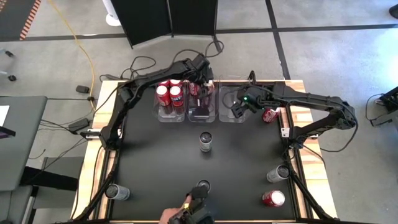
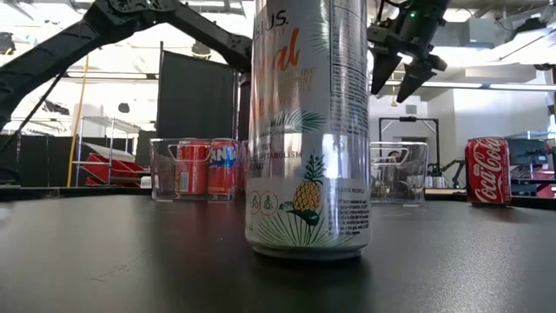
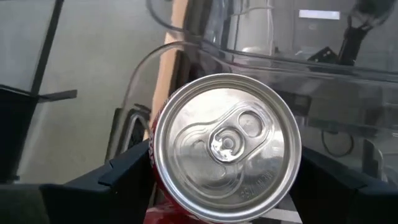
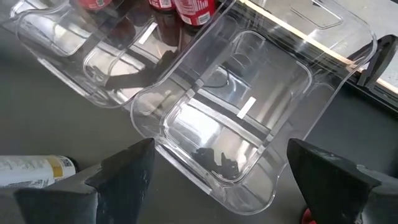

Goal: Sort soda cans
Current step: Put the middle left red and white soda can into the middle transparent bin, then put the top red and white soda can into the middle transparent bin

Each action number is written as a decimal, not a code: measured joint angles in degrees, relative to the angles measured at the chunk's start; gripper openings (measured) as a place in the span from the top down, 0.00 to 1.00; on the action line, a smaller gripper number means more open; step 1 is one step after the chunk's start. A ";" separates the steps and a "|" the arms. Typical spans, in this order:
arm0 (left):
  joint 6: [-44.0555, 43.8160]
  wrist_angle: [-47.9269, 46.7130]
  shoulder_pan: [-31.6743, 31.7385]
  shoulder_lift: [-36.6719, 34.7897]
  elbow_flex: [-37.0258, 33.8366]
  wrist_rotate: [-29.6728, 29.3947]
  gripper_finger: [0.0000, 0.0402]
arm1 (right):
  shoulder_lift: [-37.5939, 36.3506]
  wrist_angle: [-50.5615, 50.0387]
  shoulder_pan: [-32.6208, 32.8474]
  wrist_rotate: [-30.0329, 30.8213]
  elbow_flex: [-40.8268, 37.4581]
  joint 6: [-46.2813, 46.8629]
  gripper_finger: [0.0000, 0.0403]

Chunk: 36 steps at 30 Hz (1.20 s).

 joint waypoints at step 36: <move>-10.18 -8.43 -0.76 -15.75 9.66 -10.13 0.10 | -2.71 -33.54 -2.31 10.35 1.70 33.93 0.06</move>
